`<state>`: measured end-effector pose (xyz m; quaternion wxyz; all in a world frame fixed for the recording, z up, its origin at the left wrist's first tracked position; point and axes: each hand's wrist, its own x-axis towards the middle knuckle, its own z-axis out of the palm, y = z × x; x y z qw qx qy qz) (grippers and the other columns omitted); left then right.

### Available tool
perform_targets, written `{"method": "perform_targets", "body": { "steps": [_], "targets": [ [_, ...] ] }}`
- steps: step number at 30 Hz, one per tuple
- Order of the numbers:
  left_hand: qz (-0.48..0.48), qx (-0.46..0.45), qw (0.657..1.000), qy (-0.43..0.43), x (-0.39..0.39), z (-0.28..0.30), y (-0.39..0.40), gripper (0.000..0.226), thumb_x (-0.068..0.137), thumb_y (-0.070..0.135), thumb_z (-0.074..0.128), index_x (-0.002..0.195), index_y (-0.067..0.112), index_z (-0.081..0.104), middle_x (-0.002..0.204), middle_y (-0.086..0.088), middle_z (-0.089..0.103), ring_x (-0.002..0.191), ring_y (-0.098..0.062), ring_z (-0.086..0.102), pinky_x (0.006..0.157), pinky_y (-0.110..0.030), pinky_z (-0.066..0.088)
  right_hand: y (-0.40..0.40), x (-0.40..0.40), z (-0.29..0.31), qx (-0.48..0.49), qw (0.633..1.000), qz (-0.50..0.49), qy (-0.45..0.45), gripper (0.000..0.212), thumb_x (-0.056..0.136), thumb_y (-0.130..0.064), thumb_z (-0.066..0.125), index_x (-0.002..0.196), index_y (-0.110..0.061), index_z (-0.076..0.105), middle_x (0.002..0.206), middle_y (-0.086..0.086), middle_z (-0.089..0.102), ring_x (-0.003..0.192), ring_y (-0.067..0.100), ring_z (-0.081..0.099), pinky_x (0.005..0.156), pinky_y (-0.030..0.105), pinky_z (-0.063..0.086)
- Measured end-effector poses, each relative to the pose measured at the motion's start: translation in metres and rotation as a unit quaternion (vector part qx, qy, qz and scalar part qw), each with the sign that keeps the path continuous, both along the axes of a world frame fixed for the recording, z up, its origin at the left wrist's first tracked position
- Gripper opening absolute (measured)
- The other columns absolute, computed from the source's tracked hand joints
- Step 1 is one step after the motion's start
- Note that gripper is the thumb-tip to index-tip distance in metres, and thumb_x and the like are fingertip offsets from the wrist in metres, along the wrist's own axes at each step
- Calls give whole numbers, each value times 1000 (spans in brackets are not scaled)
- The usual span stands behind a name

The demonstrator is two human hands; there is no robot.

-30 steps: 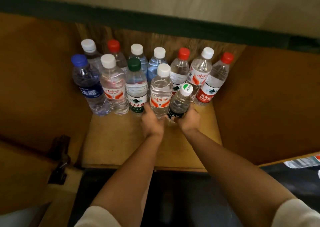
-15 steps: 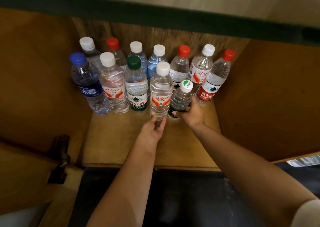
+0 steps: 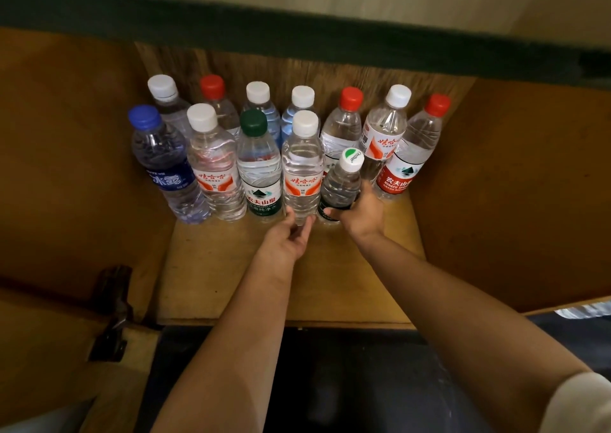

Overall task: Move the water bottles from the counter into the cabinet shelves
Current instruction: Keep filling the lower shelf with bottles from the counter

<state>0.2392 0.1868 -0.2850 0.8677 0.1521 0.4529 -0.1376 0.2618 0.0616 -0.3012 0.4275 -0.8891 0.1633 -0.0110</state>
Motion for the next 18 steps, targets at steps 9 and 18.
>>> {"method": "perform_targets", "body": {
  "steps": [9,18],
  "targets": [
    [-17,21,999,-29,-7,5,-2,6,90,8,54,93,2,54,121,-20,57,117,-35,53,97,-41,47,-1,-5,0,16,1000,9,8,73,64,-22,82,125,-16,42,127,7,57,118,29,53,96,36,43],
    [-260,228,932,-111,-45,9,-21,35,98,19,41,131,11,47,120,-13,60,104,-23,59,84,-34,48,-35,-82,23,159,983,90,24,66,77,-8,71,135,-11,39,133,8,49,125,21,44,101,27,39]
  ]
}}
